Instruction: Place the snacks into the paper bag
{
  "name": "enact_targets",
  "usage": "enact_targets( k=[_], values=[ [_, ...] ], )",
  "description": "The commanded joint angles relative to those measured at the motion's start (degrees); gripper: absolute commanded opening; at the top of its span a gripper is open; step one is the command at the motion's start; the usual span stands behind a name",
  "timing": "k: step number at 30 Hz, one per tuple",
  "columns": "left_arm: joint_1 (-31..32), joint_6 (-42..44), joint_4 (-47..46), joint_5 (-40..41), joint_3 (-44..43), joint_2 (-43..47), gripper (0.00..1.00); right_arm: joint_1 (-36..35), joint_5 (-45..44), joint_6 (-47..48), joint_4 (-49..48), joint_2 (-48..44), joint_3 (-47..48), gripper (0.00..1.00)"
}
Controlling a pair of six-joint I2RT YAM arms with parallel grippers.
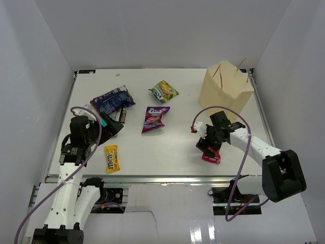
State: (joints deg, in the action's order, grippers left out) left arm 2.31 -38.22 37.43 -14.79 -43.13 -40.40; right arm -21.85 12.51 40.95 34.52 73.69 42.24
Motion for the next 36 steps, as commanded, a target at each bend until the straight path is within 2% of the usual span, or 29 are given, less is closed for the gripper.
enact_targets(
  k=[1,5,9,12,13,14,17,20,21,23,28,29,32,33,36],
  values=[
    [-0.2,-0.4,0.9,0.5,0.3,0.5,0.98,-0.3,-4.6,2.3,-4.4,1.9,-1.9,0.86],
    [-0.2,0.7,0.8,0.3,-0.9,-1.4,0.98,-0.3,-5.5,5.5,-4.9,5.4,-2.9,0.77],
    [-0.2,0.8,0.6,0.5,-0.9,-1.6,0.98,-0.2,-5.3,6.2,-6.1,5.4,-4.7,0.73],
    [-0.2,0.5,0.4,0.1,-0.2,-1.4,0.98,-0.2,-4.1,6.4,-6.0,6.2,-5.8,0.58],
    [-0.3,0.6,0.3,0.0,-0.3,-1.3,0.98,-0.2,-3.7,6.6,-5.7,6.2,-5.9,0.47],
    [-0.2,0.6,0.3,0.0,-0.1,-1.3,0.98,-0.2,-3.0,6.7,-5.3,6.0,-5.8,0.4],
    [-0.2,0.6,0.3,0.2,0.2,-0.5,0.98,0.0,1.6,7.9,-2.1,3.3,-4.9,0.24],
    [-0.2,0.0,0.3,-0.2,1.2,0.0,0.98,0.6,8.4,9.4,1.7,-2.3,-1.8,0.14],
    [-0.2,-0.2,0.3,-0.2,1.7,0.1,0.98,0.8,13.2,10.2,2.9,-3.9,-0.3,0.12],
    [-0.2,-0.5,0.1,-0.5,2.1,0.3,0.98,0.9,17.4,10.6,6.2,-8.3,5.4,0.1],
    [-0.2,-0.6,0.1,-0.8,2.6,0.9,0.98,2.0,25.4,6.3,8.0,-10.3,22.0,0.08],
    [-0.2,-0.7,0.1,-0.8,2.6,1.1,0.98,3.3,26.0,3.8,7.1,-9.8,28.4,0.08],
    [-0.2,-0.6,0.1,-1.1,3.1,1.5,0.98,8.0,25.0,-6.3,1.1,-7.3,38.1,0.08],
    [-0.2,-0.8,0.1,-1.3,3.3,1.7,0.98,9.7,23.3,-9.6,-1.0,-6.5,43.7,0.08],
    [-0.2,-1.1,0.3,-1.6,4.2,2.3,0.98,17.2,19.1,-21.1,-6.9,-2.3,52.0,0.08]
  ],
)
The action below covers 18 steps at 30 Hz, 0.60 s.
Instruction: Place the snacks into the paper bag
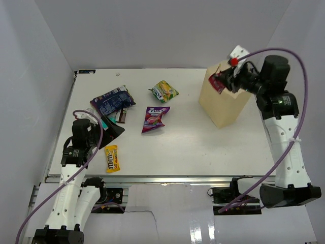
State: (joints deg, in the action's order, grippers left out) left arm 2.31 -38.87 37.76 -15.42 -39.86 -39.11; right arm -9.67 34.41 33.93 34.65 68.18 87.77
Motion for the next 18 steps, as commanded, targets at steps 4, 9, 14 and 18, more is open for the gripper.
enact_targets(
  k=[4,9,14,18],
  values=[
    [-0.2,-0.5,0.6,-1.3,1.4,1.1,0.98,9.0,-8.2,-18.9,-8.9,8.2,11.9,0.08],
    [-0.2,-0.5,0.9,-1.0,1.0,0.5,0.98,11.8,-19.1,-22.0,-12.8,11.4,10.5,0.08],
    [-0.2,-2.7,0.8,-0.7,-0.8,-2.1,0.98,11.8,-23.3,-21.5,-17.3,12.6,3.5,0.08],
    [-0.2,-4.5,0.8,-0.4,-3.4,-5.3,0.98,11.6,-20.7,-20.7,-17.8,12.9,0.2,0.15]
  ],
)
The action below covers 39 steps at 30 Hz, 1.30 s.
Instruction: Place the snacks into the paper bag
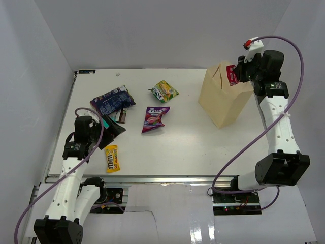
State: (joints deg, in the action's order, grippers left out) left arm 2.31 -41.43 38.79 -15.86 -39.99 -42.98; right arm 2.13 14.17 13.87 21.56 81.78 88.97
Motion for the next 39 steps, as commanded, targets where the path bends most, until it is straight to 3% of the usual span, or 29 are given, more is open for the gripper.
enact_targets(
  k=[1,3,6,11,17,19,25,30,35,39],
  values=[
    [-0.2,-2.0,-0.2,0.1,-4.4,-2.1,0.98,-0.3,-0.3,-0.1,-4.8,-0.9,-1.6,0.18],
    [-0.2,-2.9,-0.1,0.4,-5.4,-3.9,0.98,-0.3,-0.3,0.4,-4.9,-1.4,-3.1,0.26],
    [-0.2,-4.2,-0.1,1.8,-7.2,-5.9,0.98,-0.3,0.2,1.5,-4.9,-2.6,-4.6,0.49],
    [-0.2,-6.8,0.1,5.7,-10.5,-10.4,0.98,-0.3,2.4,2.9,-3.6,-4.6,-5.3,0.63],
    [-0.2,-12.2,1.9,14.9,-17.0,-20.0,0.98,-0.1,10.0,11.6,5.9,-8.4,-4.1,0.85],
    [-0.2,-13.6,1.8,19.0,-18.9,-24.3,0.98,-0.1,12.9,15.6,8.7,-12.0,-7.9,0.87],
    [-0.4,-11.6,-2.4,21.3,-29.0,-38.3,0.98,-0.1,25.4,30.0,20.9,-22.1,-19.2,0.88],
    [-0.5,-23.7,-0.1,22.3,-36.2,-47.6,0.98,-0.1,30.6,36.0,27.3,-26.0,-25.2,0.88],
    [-0.7,-34.7,1.0,22.1,-38.0,-54.4,0.98,-0.1,33.1,40.6,31.0,-27.1,-28.0,0.88],
    [-0.7,-37.1,0.5,23.5,-38.2,-58.3,0.98,-0.1,33.7,41.8,31.2,-26.8,-28.6,0.88]
  ],
)
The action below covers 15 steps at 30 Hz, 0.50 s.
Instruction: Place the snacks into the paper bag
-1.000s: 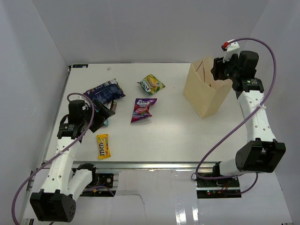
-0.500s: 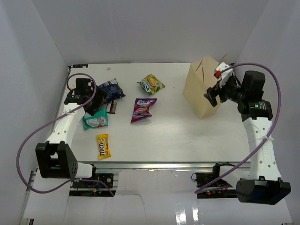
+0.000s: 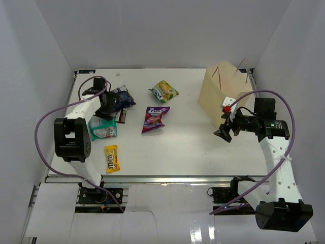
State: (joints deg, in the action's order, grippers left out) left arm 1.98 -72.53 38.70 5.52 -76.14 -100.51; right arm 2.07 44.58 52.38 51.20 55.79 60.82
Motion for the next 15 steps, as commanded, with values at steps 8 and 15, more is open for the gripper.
enact_targets(
  k=[8,15],
  values=[
    [-4.6,-4.8,-0.7,3.2,-4.5,-6.9,0.98,0.0,5.6,4.3,2.2,1.1,-1.1,0.88],
    [-8.3,-1.0,-9.5,-4.8,-0.9,-8.8,0.78,-0.1,6.7,4.4,2.4,2.1,-1.9,0.88]
  ],
)
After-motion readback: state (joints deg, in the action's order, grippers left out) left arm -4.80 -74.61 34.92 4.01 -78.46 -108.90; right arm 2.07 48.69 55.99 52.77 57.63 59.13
